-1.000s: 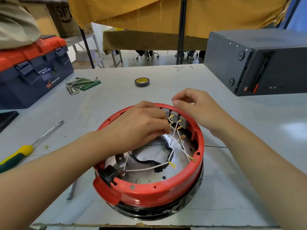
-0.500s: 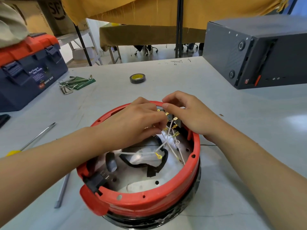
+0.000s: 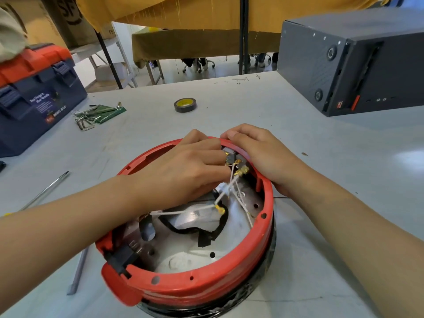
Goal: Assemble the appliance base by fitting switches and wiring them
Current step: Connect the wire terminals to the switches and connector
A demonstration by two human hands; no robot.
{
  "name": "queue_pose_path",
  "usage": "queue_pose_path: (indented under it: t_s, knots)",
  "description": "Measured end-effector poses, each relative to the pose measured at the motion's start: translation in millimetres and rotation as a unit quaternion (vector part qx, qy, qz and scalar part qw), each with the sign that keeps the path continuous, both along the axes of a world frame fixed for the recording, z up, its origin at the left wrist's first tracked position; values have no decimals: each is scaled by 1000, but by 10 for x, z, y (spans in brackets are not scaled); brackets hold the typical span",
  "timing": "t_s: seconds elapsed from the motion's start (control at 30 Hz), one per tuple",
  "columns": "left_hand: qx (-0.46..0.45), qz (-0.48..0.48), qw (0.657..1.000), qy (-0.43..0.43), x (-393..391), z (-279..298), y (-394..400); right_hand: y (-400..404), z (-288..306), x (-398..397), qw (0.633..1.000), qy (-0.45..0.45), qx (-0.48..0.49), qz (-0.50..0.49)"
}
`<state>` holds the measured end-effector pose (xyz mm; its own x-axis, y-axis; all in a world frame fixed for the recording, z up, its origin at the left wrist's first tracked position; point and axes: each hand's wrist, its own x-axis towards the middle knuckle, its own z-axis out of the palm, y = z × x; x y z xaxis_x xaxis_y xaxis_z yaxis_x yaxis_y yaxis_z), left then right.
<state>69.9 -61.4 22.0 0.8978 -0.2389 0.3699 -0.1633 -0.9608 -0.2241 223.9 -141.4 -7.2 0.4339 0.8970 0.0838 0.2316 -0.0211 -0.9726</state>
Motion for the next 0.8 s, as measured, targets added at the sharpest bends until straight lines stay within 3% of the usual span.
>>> queue_pose_path:
  t_s: [0.47, 0.8]
  knots:
    - [49, 10, 999, -20, 43, -54, -74, -12, -2, -17, 1000, -6, 3, -1]
    - [132, 13, 989, -63, 57, -109, -87, -1, -20, -10, 1000, -4, 5, -4]
